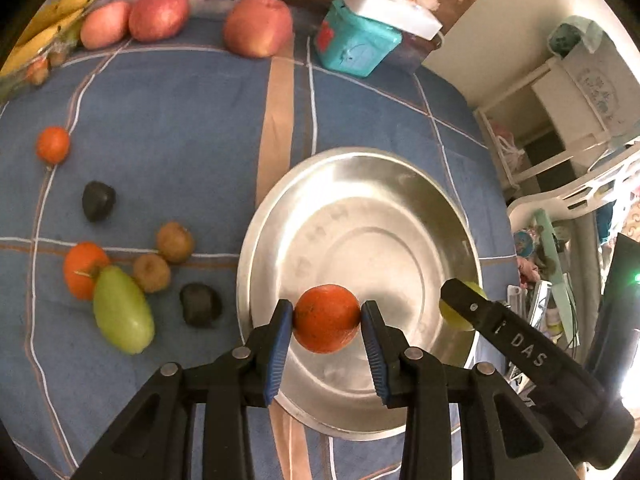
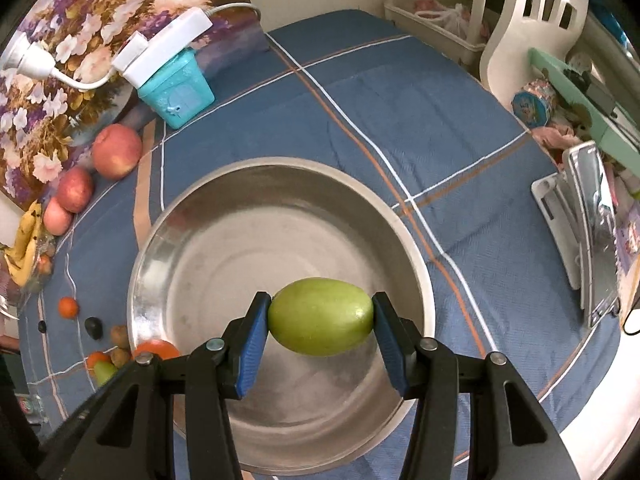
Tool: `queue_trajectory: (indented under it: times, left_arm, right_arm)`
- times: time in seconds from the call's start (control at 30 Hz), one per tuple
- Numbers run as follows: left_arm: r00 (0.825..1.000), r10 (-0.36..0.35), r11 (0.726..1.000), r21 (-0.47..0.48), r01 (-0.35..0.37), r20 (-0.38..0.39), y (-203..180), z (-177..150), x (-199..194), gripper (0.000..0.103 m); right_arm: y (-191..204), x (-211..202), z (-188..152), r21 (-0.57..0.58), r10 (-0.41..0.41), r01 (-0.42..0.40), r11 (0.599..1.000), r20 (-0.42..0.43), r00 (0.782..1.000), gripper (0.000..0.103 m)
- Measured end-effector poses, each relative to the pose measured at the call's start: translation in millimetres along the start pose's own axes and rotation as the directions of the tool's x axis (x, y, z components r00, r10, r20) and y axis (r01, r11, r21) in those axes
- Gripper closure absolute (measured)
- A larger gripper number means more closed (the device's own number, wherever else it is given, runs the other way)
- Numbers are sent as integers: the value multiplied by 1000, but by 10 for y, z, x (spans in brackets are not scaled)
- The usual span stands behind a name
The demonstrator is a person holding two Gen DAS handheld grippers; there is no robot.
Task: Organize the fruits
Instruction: 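Carry the pear into the steel plate with the right tool while the left tool grasps a tangerine, then open the right tool to release the pear in the plate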
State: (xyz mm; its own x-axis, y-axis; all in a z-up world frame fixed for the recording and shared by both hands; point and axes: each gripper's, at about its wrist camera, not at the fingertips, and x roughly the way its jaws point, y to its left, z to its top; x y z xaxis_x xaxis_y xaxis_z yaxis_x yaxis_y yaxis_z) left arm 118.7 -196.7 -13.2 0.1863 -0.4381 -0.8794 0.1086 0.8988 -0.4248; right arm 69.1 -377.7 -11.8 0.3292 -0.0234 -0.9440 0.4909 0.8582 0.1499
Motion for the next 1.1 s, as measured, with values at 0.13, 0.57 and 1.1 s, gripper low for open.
queue_trajectory:
  times: [0.13,0.57,1.1]
  left_arm:
    - [1000,-17,1000,-13,17,11,17,6,-70,50]
    - [993,103,980,-177,-92,54,629,129,-518,30]
    - [908,381,858,-431,-279,172,1931,161,-1412,0]
  right_arm:
    - [39,-30,5,-6,-4,4,1000,7,1000,49]
    - [631,-77,-183,-170,8,-9,985,-3,1000,49]
    - [1720,-221,-595,-378,133,-109,919,36,991,10]
